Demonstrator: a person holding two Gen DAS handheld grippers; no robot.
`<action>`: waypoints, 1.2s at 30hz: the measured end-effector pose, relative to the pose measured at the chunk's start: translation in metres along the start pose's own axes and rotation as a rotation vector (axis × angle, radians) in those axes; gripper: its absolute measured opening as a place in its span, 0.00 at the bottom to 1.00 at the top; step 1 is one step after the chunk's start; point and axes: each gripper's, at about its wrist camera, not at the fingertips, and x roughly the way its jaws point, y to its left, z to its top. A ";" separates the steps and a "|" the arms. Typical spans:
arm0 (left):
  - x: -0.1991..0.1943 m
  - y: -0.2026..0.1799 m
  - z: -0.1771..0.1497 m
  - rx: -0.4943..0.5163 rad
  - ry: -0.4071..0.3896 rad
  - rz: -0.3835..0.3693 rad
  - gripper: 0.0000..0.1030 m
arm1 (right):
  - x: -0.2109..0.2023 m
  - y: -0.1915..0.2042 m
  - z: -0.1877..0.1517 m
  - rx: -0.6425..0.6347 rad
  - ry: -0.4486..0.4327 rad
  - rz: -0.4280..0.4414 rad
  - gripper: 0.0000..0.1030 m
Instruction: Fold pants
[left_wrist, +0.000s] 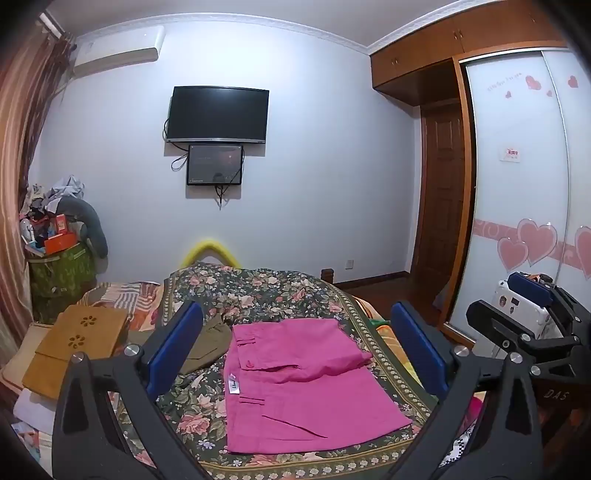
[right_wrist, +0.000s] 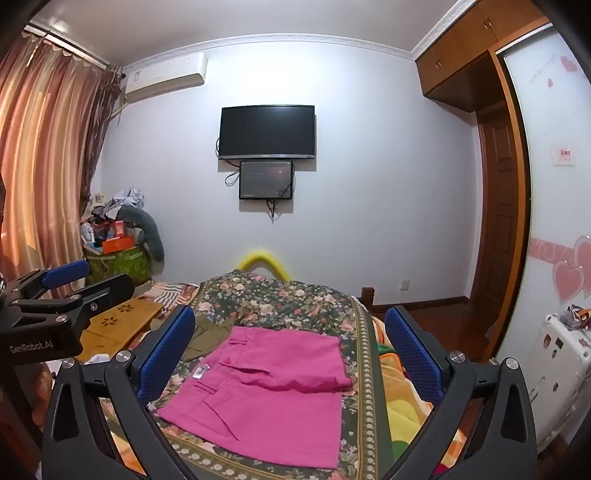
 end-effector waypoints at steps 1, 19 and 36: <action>0.000 0.000 0.000 -0.004 0.003 -0.002 1.00 | 0.000 0.000 0.000 -0.001 -0.001 0.000 0.99; 0.000 -0.003 -0.002 0.001 -0.002 0.007 1.00 | 0.001 0.000 0.000 0.009 0.010 0.003 0.99; 0.000 -0.004 -0.002 0.012 -0.006 0.010 1.00 | 0.004 -0.003 0.002 0.016 0.009 0.005 0.99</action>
